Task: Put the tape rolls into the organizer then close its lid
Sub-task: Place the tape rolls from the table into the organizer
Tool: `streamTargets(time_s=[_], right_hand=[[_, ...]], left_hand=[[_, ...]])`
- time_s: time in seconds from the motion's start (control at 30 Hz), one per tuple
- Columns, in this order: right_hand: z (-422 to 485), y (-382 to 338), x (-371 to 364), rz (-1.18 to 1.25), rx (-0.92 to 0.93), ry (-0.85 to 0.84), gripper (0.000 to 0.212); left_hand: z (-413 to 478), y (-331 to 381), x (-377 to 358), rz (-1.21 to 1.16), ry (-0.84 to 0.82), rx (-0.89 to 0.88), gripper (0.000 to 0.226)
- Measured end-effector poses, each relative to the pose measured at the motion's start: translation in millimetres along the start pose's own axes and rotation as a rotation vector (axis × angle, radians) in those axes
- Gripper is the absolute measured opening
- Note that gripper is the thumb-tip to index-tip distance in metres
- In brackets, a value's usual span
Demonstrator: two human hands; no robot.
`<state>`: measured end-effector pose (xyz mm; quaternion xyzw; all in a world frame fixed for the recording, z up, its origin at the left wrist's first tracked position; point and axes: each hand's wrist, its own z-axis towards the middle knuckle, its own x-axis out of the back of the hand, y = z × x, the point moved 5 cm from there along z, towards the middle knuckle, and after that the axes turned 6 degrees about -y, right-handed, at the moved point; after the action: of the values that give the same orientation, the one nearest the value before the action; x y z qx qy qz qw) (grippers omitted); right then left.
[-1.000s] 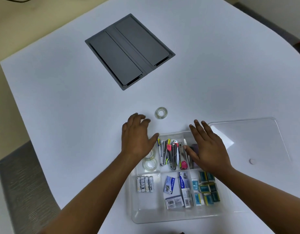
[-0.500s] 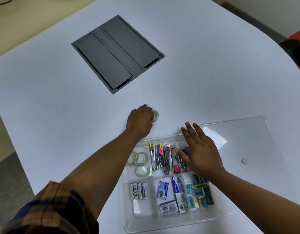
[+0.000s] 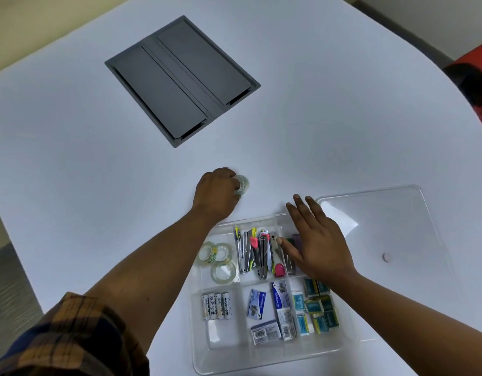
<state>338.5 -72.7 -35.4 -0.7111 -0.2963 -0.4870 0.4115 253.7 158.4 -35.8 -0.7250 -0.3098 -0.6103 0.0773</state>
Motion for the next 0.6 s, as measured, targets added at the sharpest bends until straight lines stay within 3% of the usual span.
streamTargets(time_s=[0.37,0.6], right_hand=[[-0.2,-1.4,2.2,-0.005,-0.001,0.001,0.072],[0.5,-3.9,4.9,-0.018,0.012,-0.01,0.07]], left_hand=[[-119.6,-7.7,19.9,-0.309,0.241,0.09,0.026],[-201.3,4.9,-12.9,-0.223,0.164,0.088,0.019]])
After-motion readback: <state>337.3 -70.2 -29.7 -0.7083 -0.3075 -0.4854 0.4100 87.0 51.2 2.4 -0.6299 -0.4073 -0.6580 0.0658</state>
